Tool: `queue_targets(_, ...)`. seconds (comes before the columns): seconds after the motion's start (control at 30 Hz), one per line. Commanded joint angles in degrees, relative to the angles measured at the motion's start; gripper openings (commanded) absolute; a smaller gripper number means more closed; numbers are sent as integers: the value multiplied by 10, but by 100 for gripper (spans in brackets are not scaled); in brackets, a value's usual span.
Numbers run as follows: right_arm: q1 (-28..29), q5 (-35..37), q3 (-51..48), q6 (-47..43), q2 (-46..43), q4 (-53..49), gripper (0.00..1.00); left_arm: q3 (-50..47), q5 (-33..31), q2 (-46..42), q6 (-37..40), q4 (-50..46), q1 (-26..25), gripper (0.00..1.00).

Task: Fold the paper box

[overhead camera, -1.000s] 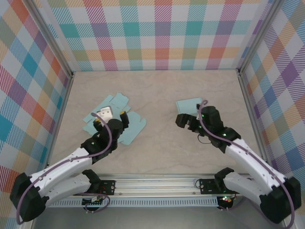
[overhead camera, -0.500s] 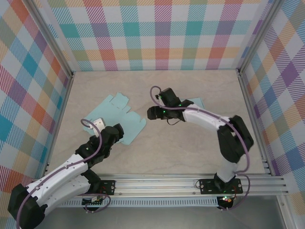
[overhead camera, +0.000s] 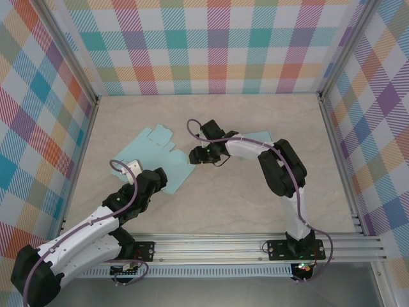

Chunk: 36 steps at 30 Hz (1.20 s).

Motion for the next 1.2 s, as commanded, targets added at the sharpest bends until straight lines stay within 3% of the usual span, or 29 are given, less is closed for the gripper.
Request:
queue_targets(0.0, -3, -32, 25, 3, 18, -2, 55, -4, -3, 10, 1, -3, 8, 100)
queue_targets(0.47, -3, -66, 68, 18, 69, -4, 48, 8, -6, 50, 4, -4, 9, 100)
queue_targets(0.73, -2, -109, 60, 35, 74, 24, 30, 9, -5, 50, 4, 2, 9, 100)
queue_targets(0.87, -2, -117, 51, 39, 69, 41, 27, 9, -3, 50, 4, 3, 9, 100)
queue_targets(0.97, -2, -119, 48, 42, 66, 49, 18, 8, -4, 50, 4, 4, 9, 100)
queue_targets(1.07, -3, -112, 38, 40, 57, 56, 3, 8, -2, 49, 4, 6, 9, 100)
queue_targets(1.17, -2, -87, 18, 30, 29, 60, 0, 9, 0, 48, 9, 13, 9, 100)
